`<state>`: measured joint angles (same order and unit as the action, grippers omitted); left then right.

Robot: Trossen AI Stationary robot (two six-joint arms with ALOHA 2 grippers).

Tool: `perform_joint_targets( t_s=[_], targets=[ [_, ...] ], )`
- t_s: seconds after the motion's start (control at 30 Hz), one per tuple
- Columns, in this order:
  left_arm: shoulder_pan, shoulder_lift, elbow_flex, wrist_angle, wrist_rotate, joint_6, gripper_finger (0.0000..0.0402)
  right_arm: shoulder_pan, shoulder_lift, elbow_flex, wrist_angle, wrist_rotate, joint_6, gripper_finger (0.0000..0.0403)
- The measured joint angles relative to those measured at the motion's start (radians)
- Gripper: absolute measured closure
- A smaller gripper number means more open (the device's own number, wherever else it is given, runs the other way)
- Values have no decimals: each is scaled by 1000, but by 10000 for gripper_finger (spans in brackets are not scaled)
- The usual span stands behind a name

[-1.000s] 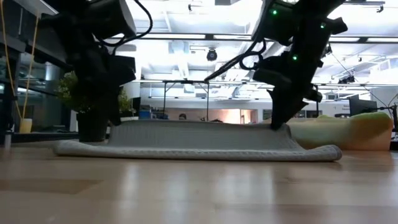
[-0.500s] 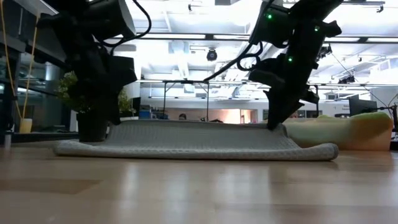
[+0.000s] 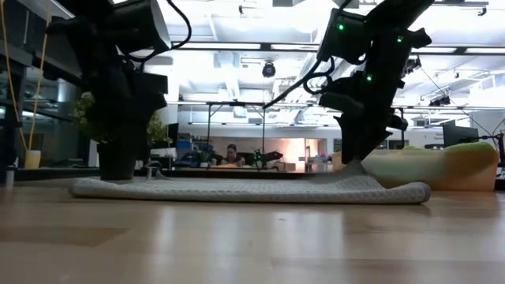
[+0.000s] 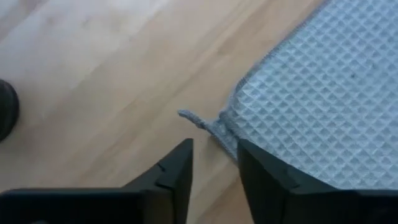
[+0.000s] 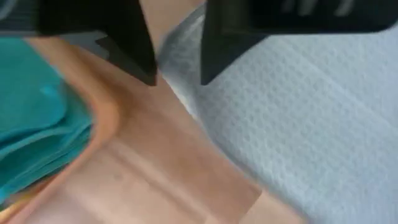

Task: Fold microfiber towels
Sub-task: Fold the gray microfiber cloth

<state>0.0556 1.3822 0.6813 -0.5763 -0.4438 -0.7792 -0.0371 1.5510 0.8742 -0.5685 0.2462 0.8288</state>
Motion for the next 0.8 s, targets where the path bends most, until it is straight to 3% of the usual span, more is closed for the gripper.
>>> perform_joint_targets(
  t_s=[0.17, 0.3, 0.57, 0.67, 0.8],
  targets=[
    [42, -65, 42, -67, 14, 69, 240, -32, -91, 0, 1, 12, -58, 211],
    [43, -158, 56, -63, 91, 155, 217, -28, -203, 0, -27, -13, -126, 175],
    [-93, -304, -102, 179, 191, 260, 211, 105, -373, -56, -50, -101, -121, 165],
    [-136, -303, -169, 304, 161, 259, 213, 166, -397, -114, 4, -81, -44, 165],
    [-147, -263, -208, 385, 46, 262, 222, 218, -401, -199, 157, -57, 40, 165]
  ],
)
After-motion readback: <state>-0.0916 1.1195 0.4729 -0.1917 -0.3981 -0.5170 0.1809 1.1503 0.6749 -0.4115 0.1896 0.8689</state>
